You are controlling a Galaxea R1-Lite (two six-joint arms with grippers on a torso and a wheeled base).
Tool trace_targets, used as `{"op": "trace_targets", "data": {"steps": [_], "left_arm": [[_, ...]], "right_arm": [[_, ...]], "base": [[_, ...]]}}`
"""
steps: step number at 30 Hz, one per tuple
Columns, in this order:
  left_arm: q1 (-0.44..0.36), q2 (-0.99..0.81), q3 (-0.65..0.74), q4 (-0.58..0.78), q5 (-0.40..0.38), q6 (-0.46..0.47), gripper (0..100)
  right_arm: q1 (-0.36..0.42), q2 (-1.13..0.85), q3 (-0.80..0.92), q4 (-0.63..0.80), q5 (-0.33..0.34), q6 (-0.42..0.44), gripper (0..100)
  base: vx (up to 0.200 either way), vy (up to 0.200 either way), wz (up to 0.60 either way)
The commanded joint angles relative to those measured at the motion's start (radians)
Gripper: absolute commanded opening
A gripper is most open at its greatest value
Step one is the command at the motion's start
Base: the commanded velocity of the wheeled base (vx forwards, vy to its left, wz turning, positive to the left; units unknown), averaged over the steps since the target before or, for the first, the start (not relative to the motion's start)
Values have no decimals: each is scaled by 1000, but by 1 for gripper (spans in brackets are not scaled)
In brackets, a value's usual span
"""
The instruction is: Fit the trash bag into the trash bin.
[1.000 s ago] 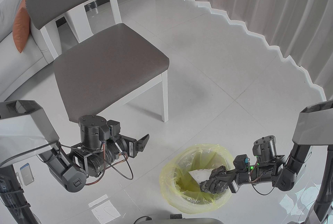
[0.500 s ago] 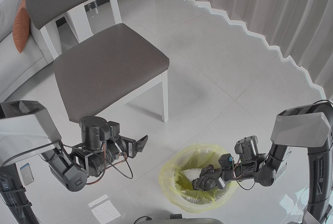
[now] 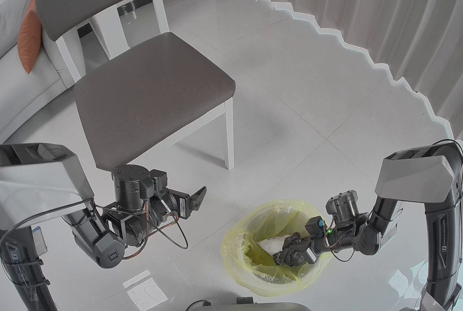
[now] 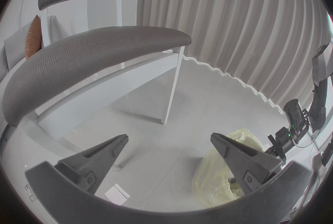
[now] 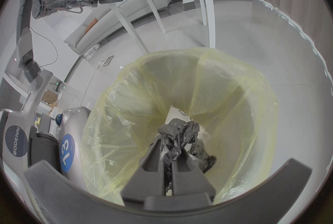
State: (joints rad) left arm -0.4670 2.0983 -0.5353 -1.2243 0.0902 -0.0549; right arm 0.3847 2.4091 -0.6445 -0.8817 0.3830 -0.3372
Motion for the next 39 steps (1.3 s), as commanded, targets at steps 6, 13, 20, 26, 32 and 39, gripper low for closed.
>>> {"op": "trace_targets", "data": {"steps": [6,13,20,26,32,39], "left_arm": [[13,11,1,-3,-29,-2,100],[16,16,5,-37,-30,-5,100],[13,14,6,-37,-33,-5,100],[13,8,21,-40,-33,-5,100],[4,2,57,-90,-40,-6,100],[1,-26,189,-236,-178,-10,100]], "right_arm": [[6,13,-196,175,1,-2,0],[10,51,-274,240,1,-19,100],[10,44,-261,236,1,-25,100],[3,-8,-224,228,1,-26,100],[-7,-140,-164,227,5,-23,100],[-61,-393,0,168,11,-11,100]], "base": [[0,0,0],[0,0,0],[0,0,0],[0,0,0],[0,0,0],[0,0,0]]}}
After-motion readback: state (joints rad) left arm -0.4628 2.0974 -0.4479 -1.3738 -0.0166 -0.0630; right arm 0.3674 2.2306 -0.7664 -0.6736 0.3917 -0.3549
